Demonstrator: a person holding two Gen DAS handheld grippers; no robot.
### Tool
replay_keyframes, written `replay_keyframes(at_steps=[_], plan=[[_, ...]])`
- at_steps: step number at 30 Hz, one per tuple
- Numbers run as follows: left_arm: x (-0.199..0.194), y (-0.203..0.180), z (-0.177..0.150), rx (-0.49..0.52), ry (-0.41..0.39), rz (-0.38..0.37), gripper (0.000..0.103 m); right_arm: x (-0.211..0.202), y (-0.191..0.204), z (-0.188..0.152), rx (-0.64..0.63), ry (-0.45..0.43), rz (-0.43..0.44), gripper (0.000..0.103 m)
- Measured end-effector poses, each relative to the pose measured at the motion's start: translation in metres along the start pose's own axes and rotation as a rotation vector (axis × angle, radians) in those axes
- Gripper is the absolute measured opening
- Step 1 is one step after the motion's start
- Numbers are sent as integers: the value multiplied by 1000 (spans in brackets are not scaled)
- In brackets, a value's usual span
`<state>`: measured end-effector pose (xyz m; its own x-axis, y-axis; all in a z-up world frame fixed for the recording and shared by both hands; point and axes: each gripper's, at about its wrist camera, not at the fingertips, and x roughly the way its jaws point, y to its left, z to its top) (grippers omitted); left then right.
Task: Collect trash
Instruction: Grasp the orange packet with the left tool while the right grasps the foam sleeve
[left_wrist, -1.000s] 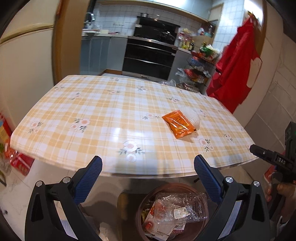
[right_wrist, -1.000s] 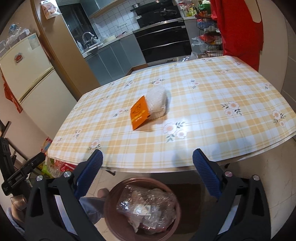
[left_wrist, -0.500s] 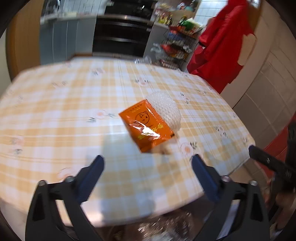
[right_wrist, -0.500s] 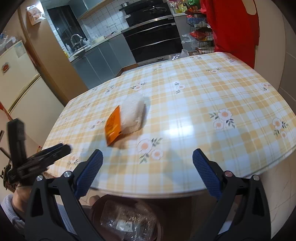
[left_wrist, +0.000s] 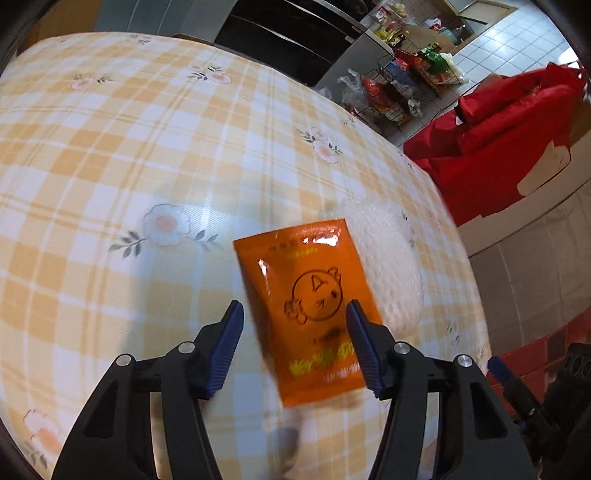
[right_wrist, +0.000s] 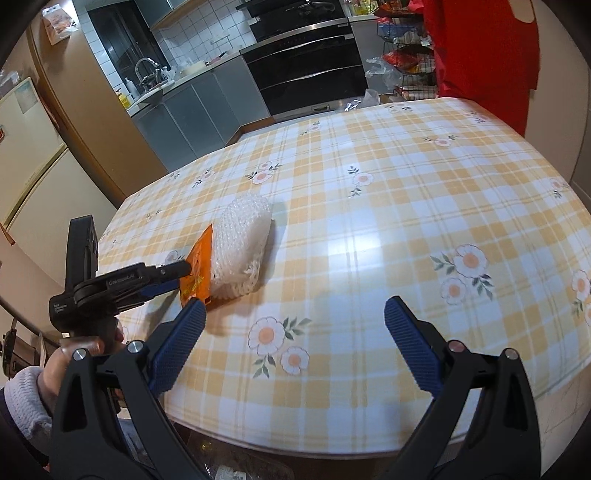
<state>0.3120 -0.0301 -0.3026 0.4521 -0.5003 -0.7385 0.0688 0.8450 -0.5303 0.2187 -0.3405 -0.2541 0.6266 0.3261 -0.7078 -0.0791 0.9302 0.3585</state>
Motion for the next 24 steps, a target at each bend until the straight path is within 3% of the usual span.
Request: replay_keyframes(at_steps=[3, 6, 7, 10, 18, 24], plan=[[5, -3, 2, -4, 13, -38, 55, 8, 3, 4, -12, 6, 3, 96], [10, -4, -1, 6, 31, -36, 33, 14, 6, 9, -22, 10, 11, 96], [12, -3, -2, 1, 42, -36, 18, 17, 7, 11, -29, 10, 11, 96], [8, -4, -5, 14, 18, -37, 7, 23, 11, 15, -45, 16, 13, 96], [-50, -14, -5, 110, -134, -18, 4, 47, 16, 27, -65, 40, 46, 92], [-107, 0, -10, 109, -234, 31, 4, 88, 31, 45, -97, 66, 66, 86]])
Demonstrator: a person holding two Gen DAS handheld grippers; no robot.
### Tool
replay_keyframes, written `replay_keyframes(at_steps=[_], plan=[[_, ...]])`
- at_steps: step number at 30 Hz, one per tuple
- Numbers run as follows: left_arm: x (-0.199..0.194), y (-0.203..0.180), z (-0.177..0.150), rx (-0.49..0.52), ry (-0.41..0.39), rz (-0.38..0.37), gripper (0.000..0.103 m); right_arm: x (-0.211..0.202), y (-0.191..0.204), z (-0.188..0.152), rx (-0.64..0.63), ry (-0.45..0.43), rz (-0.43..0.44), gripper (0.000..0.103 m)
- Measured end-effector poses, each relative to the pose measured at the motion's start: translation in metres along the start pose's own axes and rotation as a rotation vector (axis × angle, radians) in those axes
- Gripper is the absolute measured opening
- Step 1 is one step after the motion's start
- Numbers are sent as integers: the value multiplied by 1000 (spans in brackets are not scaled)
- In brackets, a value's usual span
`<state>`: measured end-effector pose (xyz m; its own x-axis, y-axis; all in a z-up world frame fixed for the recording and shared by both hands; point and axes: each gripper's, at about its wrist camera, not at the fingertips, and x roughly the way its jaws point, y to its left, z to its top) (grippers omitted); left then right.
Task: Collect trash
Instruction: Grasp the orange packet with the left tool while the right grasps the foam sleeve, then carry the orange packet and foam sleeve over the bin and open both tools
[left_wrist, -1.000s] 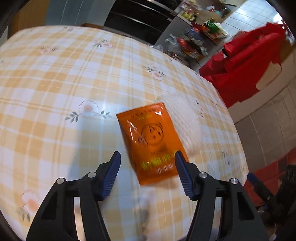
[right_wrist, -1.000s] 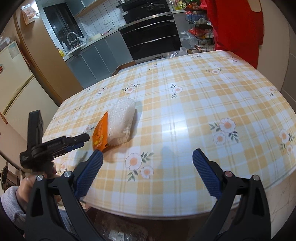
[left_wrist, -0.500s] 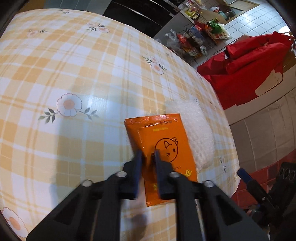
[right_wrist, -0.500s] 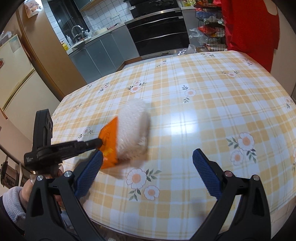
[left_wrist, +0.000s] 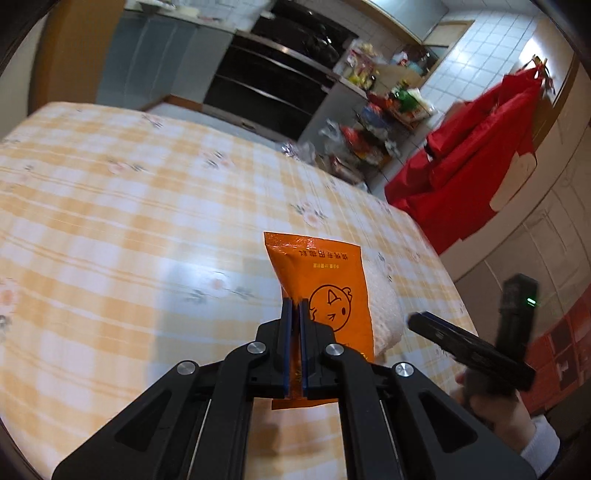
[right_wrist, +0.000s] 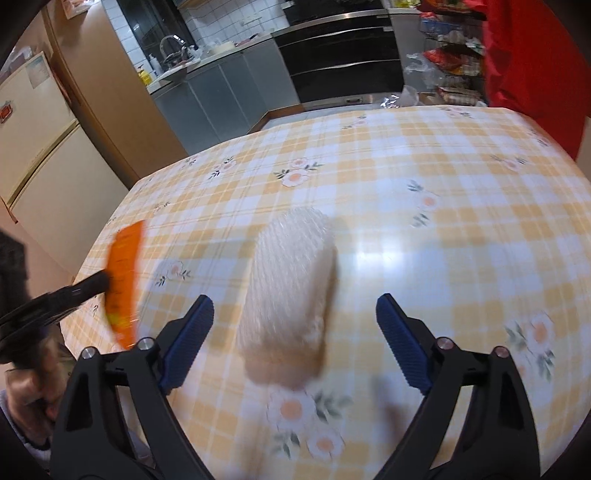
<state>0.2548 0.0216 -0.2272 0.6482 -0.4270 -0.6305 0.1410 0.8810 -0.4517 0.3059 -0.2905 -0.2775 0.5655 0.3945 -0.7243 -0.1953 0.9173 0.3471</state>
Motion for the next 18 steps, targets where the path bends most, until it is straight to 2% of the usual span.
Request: replay_keyframes(at_steps=[4, 6, 7, 8, 11, 18], plan=[[-30, 8, 3, 30, -33, 49, 4, 22, -1, 8, 21, 44, 0, 75], [-42, 10, 2, 49, -45, 69, 4, 29, -3, 9, 41, 78, 11, 56], [-50, 10, 1, 64, -50, 81, 4, 30, -4, 8, 50, 86, 11, 39], [-54, 9, 1, 72, -51, 86, 4, 26, -3, 7, 58, 76, 18, 33], [-72, 8, -2, 104, -63, 98, 4, 7, 2, 3, 56, 33, 40, 29], [-107, -11, -16, 159, -81, 90, 4, -60, 27, -12, 31, -66, 89, 28]])
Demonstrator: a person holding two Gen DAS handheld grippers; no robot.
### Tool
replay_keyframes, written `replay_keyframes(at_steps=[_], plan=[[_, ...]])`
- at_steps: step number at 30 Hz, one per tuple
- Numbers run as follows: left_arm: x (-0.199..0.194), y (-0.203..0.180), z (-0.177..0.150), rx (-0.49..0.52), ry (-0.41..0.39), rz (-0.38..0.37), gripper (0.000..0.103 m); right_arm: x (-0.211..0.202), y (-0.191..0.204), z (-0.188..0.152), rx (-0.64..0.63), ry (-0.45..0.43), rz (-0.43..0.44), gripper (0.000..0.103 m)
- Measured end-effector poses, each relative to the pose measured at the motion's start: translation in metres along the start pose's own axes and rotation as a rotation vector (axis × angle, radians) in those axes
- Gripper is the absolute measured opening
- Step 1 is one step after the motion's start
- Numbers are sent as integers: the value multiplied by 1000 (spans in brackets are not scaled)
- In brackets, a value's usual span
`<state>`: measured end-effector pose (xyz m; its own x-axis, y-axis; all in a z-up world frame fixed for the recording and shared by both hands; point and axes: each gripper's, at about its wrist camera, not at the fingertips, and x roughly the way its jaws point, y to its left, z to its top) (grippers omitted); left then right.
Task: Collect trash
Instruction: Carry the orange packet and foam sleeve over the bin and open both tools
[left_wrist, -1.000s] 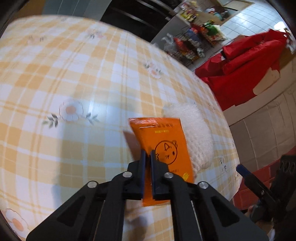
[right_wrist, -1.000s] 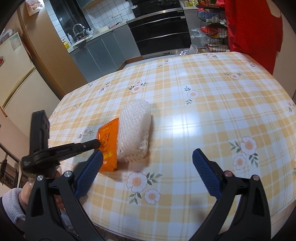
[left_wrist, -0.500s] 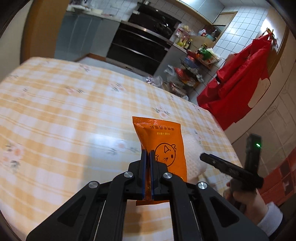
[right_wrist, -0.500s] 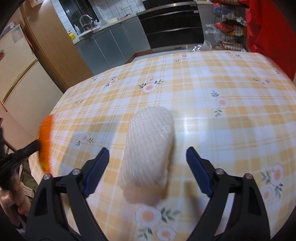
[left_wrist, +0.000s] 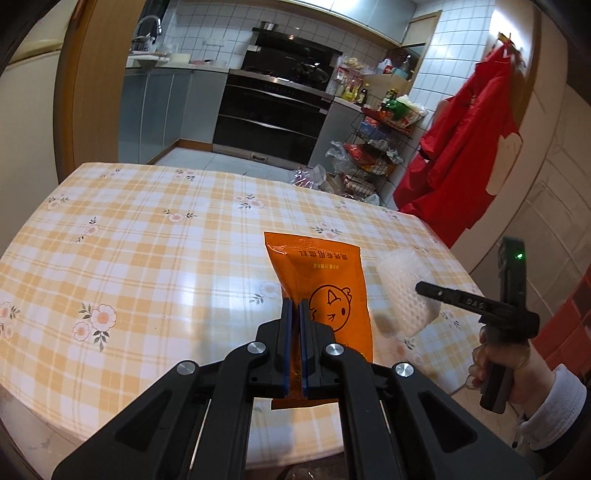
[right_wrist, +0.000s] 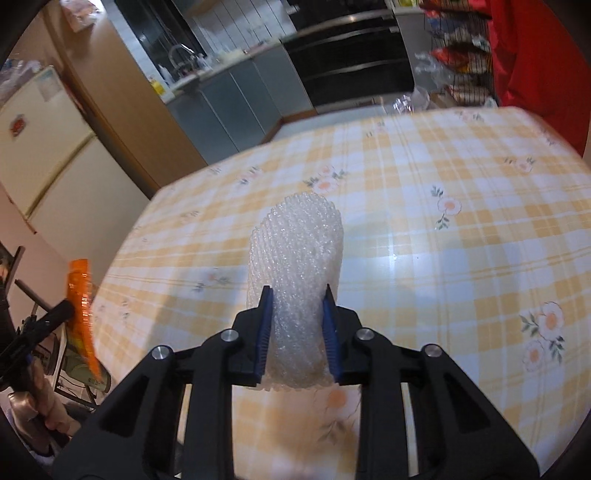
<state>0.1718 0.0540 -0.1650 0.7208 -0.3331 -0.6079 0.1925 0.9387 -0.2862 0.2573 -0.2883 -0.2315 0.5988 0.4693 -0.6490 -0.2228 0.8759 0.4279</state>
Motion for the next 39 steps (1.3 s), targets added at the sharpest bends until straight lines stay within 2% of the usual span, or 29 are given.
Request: replay_keyframes(at_steps=[8, 17, 23, 31, 39], plan=[[-37, -25, -23, 36, 11, -44, 4, -78, 34, -24, -12, -103, 58, 28], [-64, -58, -76, 85, 70, -110, 4, -140, 65, -67, -66, -159, 64, 28], [-68, -75, -117, 117, 140, -149, 4, -165, 66, -92, -62, -178, 57, 28], [-56, -81, -169, 123, 245, -151, 4, -185, 56, -123, -29, -190, 46, 28], [-55, -88, -181, 138, 278, -170, 4, -194, 57, -135, -23, -189, 37, 28]])
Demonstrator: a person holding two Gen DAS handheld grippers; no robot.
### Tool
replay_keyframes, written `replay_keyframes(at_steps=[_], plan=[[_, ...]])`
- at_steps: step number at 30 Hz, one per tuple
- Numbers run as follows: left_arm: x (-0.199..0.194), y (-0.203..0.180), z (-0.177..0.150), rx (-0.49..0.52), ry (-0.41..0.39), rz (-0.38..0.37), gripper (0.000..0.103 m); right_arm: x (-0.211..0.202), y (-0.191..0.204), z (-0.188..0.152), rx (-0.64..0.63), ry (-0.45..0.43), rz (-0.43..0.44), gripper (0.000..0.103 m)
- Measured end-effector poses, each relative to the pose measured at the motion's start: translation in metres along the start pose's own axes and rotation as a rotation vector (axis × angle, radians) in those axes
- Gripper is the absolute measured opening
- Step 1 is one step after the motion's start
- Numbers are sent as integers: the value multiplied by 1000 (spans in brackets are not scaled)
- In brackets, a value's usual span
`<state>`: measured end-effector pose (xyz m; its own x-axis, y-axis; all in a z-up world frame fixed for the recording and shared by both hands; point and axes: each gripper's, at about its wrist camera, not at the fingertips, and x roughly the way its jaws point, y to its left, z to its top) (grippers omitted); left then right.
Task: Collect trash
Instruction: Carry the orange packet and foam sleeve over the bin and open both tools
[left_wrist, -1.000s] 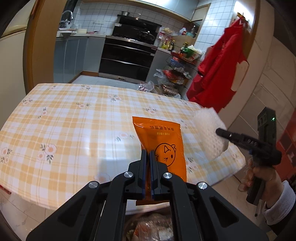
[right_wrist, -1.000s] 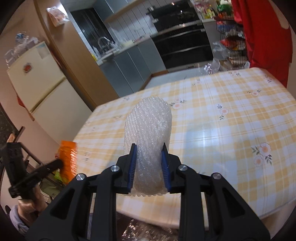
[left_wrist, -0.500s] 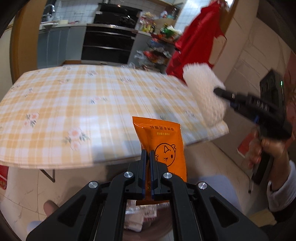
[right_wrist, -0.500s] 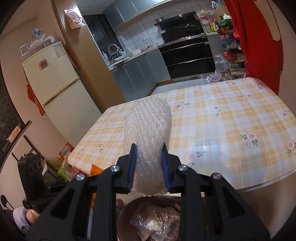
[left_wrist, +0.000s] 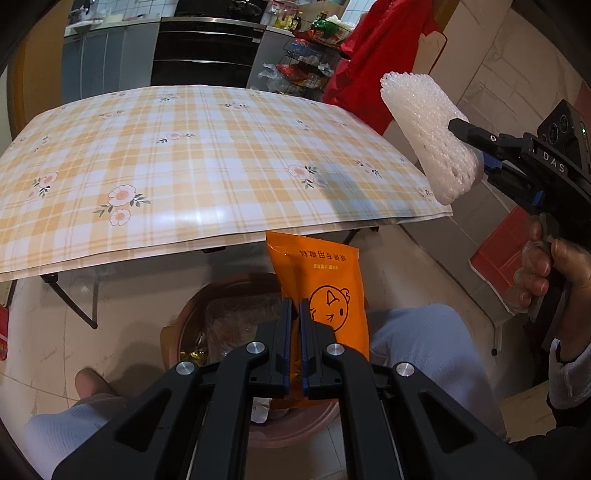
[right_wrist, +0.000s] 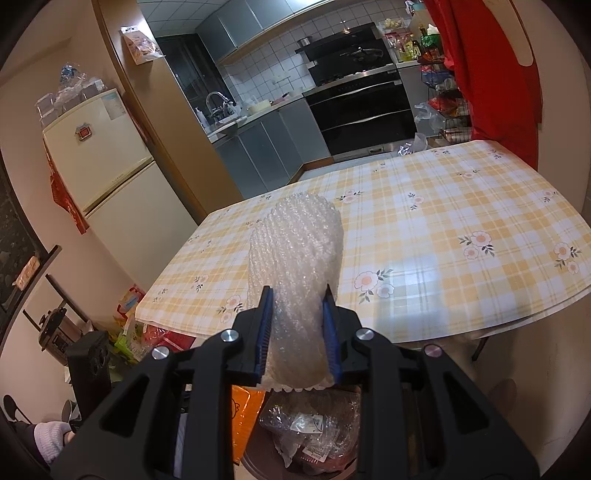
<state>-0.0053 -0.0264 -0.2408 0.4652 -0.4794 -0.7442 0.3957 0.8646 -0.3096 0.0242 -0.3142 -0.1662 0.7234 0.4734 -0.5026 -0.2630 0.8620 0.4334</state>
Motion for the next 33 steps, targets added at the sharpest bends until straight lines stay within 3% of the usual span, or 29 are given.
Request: replay_keyframes(at_steps=[4, 6, 8, 10, 14, 16, 22, 33], plan=[[4, -1, -2, 0, 33, -20, 7, -4, 3, 1, -5, -5, -1, 28], [6, -2, -3, 0, 42, -23, 21, -3, 4, 0, -7, -2, 0, 28], [3, -1, -3, 0, 19, -11, 53, -2, 4, -3, -6, 7, 1, 28], [-6, 2, 0, -10, -21, 11, 59, 0, 4, -5, -6, 20, 2, 28], [-34, 14, 12, -52, -129, 79, 87, 8, 7, -15, -17, 68, 5, 28], [-49, 19, 19, -70, -184, 129, 94, 13, 9, -22, -25, 98, 5, 28], [-89, 37, 33, -112, -307, 251, 97, 35, 19, -43, -47, 210, 12, 28], [-117, 58, 33, -156, -360, 337, 97, 70, 51, -69, -127, 348, 31, 36]])
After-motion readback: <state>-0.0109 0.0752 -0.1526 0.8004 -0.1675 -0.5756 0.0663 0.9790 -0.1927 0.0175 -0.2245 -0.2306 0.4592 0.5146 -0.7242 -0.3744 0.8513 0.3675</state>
